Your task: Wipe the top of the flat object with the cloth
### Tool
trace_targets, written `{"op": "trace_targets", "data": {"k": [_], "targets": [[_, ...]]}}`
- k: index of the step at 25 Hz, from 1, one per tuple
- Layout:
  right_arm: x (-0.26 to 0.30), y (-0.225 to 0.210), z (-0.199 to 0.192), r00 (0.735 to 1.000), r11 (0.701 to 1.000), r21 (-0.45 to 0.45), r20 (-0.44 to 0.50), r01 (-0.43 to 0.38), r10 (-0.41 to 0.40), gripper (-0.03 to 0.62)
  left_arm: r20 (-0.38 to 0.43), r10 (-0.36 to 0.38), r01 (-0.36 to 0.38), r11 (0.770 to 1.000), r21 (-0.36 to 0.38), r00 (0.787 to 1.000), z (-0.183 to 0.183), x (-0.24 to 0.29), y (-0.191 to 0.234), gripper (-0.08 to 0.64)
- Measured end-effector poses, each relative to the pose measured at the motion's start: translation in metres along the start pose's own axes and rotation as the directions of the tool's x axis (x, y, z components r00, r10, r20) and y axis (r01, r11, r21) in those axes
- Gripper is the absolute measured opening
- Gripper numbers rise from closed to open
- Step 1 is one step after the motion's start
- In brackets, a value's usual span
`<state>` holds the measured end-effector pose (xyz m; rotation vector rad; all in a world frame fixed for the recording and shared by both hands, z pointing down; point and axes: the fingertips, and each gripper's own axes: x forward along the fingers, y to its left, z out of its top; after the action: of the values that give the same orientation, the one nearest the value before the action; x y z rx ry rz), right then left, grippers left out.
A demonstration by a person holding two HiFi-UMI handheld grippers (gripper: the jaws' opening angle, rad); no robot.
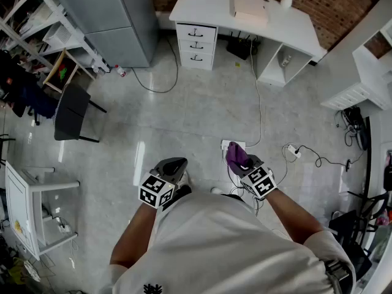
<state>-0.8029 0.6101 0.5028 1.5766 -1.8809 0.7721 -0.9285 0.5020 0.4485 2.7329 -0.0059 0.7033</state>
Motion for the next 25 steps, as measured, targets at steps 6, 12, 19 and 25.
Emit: {"op": "trace_targets", "data": {"k": [6, 12, 19, 25], "targets": [[0.044, 0.012, 0.077, 0.999, 0.998, 0.027, 0.013, 0.049, -0.049, 0.075, -0.032, 0.007, -0.005, 0.998, 0.067, 0.999, 0.018, -0.039, 0.099, 0.025], [0.059, -0.017, 0.1, 0.993, 0.99, 0.074, 0.013, 0.12, -0.121, 0.075, -0.035, -0.047, 0.05, 0.996, 0.074, 0.998, 0.04, 0.001, 0.149, 0.025], [0.082, -0.125, 0.115, 0.986, 0.978, 0.153, 0.059, 0.144, -0.154, 0.075, -0.101, -0.109, 0.124, 0.98, 0.153, 0.989, 0.107, 0.109, 0.17, 0.025], [0.078, -0.275, 0.144, 0.981, 0.969, 0.213, 0.115, 0.127, -0.154, 0.075, -0.137, -0.11, 0.137, 0.968, 0.21, 0.984, 0.204, 0.235, 0.18, 0.025]]}}
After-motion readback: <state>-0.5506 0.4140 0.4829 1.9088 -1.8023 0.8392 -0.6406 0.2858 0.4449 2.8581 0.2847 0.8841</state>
